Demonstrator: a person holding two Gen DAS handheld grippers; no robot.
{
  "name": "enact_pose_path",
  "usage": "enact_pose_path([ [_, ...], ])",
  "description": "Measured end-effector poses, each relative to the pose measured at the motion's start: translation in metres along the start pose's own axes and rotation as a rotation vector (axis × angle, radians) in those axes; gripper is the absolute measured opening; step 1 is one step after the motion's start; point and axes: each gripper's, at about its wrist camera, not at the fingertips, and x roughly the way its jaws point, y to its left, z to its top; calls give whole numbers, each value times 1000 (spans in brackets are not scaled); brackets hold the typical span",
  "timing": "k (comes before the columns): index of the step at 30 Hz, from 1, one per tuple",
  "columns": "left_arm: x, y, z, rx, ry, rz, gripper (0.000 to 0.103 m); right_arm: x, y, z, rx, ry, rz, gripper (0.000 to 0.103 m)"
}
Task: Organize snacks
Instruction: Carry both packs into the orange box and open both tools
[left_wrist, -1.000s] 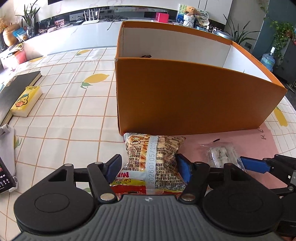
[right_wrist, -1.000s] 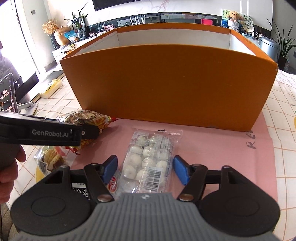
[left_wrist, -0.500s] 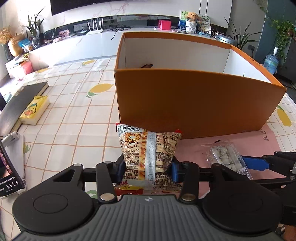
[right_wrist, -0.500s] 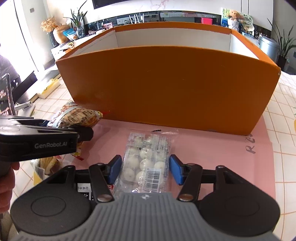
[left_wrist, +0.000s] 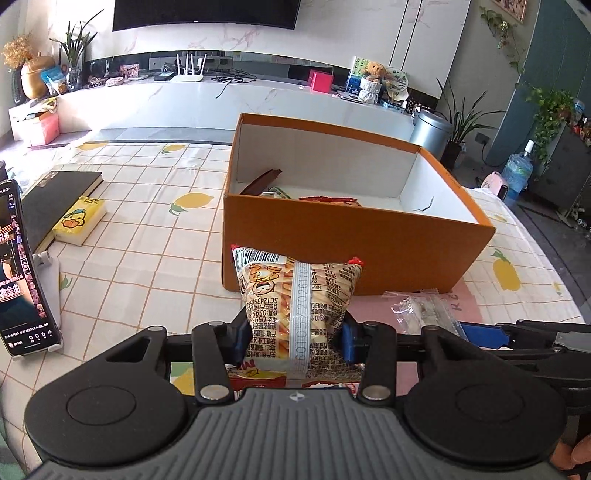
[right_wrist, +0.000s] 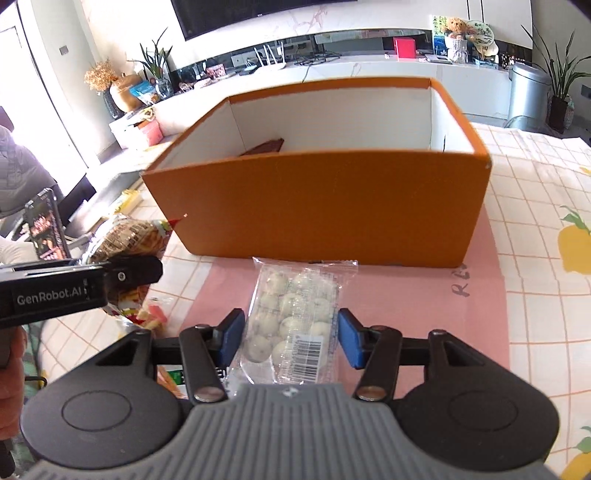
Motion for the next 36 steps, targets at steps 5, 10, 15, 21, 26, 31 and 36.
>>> enact_pose_path([
  [5,-14,-11,8,-15,15,-56,51,-31,-4,13,-18,-20,41,53],
  [10,-22,-22,32,-31,26,-100,51,-56,-13,34,-40,-25,85,53],
  [15,-17,-42,66,-4,44,-112,51,-71,-26,70,-49,-16,118,53],
  [21,12,-58,107,29,82,-98,51,-59,-44,120,-80,21,87,53],
  [26,54,-58,134,5,148,-82,51,-25,-56,162,-103,85,42,53],
  [31,109,-50,152,-18,230,-59,51,28,-58,190,-127,184,6,53],
  [36,148,-40,160,50,291,4,51,79,-60,202,-143,273,-55,53],
])
